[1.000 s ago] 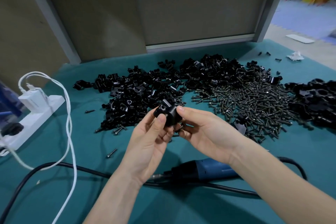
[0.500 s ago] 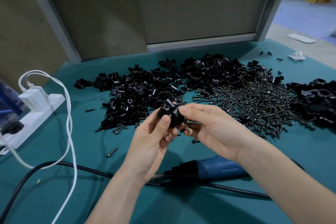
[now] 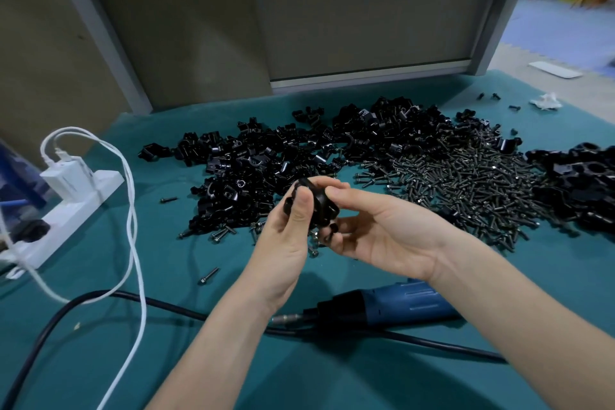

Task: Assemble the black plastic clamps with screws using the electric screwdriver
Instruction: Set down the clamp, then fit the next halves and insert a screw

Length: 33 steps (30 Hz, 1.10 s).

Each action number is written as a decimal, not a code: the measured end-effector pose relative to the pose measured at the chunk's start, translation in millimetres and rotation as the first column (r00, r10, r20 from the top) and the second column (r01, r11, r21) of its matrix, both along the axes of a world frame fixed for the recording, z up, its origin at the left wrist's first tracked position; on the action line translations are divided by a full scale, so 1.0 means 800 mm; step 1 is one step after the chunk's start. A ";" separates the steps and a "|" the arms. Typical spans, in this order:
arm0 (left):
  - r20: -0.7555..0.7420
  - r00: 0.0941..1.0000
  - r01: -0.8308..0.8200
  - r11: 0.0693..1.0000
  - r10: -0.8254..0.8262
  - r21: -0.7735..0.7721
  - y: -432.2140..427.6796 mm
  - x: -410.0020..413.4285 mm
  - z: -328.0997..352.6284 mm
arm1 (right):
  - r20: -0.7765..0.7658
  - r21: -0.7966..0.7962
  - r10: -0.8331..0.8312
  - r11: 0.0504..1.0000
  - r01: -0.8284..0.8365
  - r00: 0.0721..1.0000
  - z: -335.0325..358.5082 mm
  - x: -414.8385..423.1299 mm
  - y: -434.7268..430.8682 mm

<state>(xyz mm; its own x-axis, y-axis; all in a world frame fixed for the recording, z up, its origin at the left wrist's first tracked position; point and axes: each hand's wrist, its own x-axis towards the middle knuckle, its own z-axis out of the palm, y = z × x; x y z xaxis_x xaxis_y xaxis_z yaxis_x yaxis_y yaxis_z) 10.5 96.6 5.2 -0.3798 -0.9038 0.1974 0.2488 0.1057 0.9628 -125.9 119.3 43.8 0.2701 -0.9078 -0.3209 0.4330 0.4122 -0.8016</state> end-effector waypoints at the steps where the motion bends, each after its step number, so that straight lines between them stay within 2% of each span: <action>1: -0.019 1.000 -0.008 1.000 0.009 0.021 0.001 -0.002 0.002 | 0.018 0.012 -0.001 1.000 0.001 1.000 0.001 0.001 0.000; 3: -0.036 0.999 -0.032 0.998 0.034 0.058 0.001 -0.004 0.003 | 0.026 0.011 0.001 1.000 -0.002 1.000 0.004 0.000 0.001; 5: 0.003 0.998 -0.065 0.997 0.065 0.033 0.000 -0.007 0.002 | -0.006 -0.011 -0.002 1.000 0.002 1.000 0.005 0.002 0.002; 7: -0.027 0.996 -0.087 0.996 0.088 0.033 0.000 -0.009 0.001 | -0.056 -0.039 -0.032 0.999 0.029 0.998 0.004 0.005 0.004; 10: -0.147 0.988 -0.018 0.988 0.042 0.156 0.000 -0.008 0.005 | -0.099 -0.088 -0.085 0.993 0.076 0.991 0.001 0.004 0.009; 13: -0.206 0.978 0.026 0.956 0.036 0.292 -0.005 0.000 0.006 | -0.140 -0.197 -0.203 0.965 0.173 0.969 0.007 -0.012 0.017; 16: -0.293 0.956 0.092 0.918 0.027 0.387 -0.002 0.001 0.008 | -0.149 -0.456 -0.342 0.856 0.242 0.928 0.021 -0.024 0.021; 18: -0.342 0.939 0.139 0.886 0.023 0.442 0.002 -0.004 0.008 | -0.193 -0.636 -0.394 0.747 0.191 0.898 0.030 -0.018 0.019; 20: -0.346 0.938 0.150 0.871 0.025 0.469 0.006 -0.009 0.008 | -0.243 -0.723 -0.439 0.677 0.140 0.865 0.033 -0.008 0.015; 22: -0.339 0.941 0.159 0.863 0.014 0.479 0.008 -0.011 0.008 | -0.275 -0.743 -0.468 0.658 0.123 0.840 0.029 0.000 0.012; 28: -0.317 0.948 0.161 0.853 0.006 0.496 0.008 -0.008 0.008 | -0.286 -0.706 -0.476 0.691 0.153 0.832 0.015 0.006 0.009; 33: -0.306 0.951 0.147 0.826 0.033 0.545 0.009 -0.009 0.005 | -0.475 -0.769 -0.576 0.640 0.006 0.666 0.018 0.002 0.009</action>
<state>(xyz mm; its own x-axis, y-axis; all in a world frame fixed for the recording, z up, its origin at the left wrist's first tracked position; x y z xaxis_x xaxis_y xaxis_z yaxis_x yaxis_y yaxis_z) 3.1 104.2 9.5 -0.4405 -0.8699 -0.2220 0.5132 -0.4469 0.7328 -124.6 126.2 58.0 -0.0647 -0.8996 0.4320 -0.3078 -0.3938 -0.8661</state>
